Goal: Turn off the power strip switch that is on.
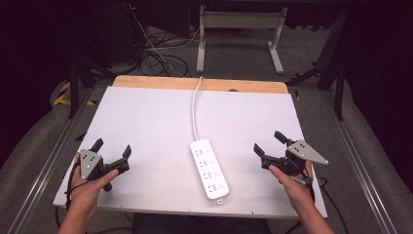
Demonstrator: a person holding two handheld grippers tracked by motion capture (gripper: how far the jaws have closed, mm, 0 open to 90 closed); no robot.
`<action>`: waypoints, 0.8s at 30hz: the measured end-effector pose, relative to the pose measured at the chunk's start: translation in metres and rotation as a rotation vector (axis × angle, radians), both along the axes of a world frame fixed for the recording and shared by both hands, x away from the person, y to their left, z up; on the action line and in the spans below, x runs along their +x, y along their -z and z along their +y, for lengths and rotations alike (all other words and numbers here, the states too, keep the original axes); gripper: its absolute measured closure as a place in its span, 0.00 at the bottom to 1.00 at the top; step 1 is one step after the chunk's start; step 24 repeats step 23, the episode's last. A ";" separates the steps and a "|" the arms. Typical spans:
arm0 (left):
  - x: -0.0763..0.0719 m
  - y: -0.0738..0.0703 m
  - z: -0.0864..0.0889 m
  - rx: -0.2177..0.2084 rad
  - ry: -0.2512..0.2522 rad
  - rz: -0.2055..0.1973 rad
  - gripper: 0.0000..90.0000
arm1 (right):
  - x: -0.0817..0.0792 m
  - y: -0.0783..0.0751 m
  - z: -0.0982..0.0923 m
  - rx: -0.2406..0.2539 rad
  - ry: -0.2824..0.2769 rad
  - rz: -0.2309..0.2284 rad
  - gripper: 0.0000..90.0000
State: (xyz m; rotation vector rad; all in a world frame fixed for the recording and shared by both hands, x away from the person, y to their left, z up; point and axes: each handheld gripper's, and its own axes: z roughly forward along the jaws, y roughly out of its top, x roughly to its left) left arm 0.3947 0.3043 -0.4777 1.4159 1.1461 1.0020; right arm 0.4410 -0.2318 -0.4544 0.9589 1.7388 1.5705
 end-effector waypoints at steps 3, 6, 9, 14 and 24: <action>0.000 0.000 0.000 -0.002 0.002 -0.001 0.05 | 0.000 0.000 0.000 -0.004 -0.003 -0.002 0.11; 0.000 0.000 0.000 -0.002 0.002 -0.001 0.05 | 0.000 0.000 0.001 -0.005 -0.004 0.000 0.11; 0.000 0.000 -0.001 -0.004 0.004 0.001 0.05 | 0.000 0.001 0.001 -0.003 -0.006 0.003 0.11; 0.001 0.000 0.000 -0.004 0.003 0.002 0.05 | -0.001 0.001 0.001 -0.004 -0.005 0.003 0.11; 0.001 0.000 0.000 0.002 0.004 0.005 0.05 | 0.000 0.001 0.001 -0.008 -0.007 0.005 0.11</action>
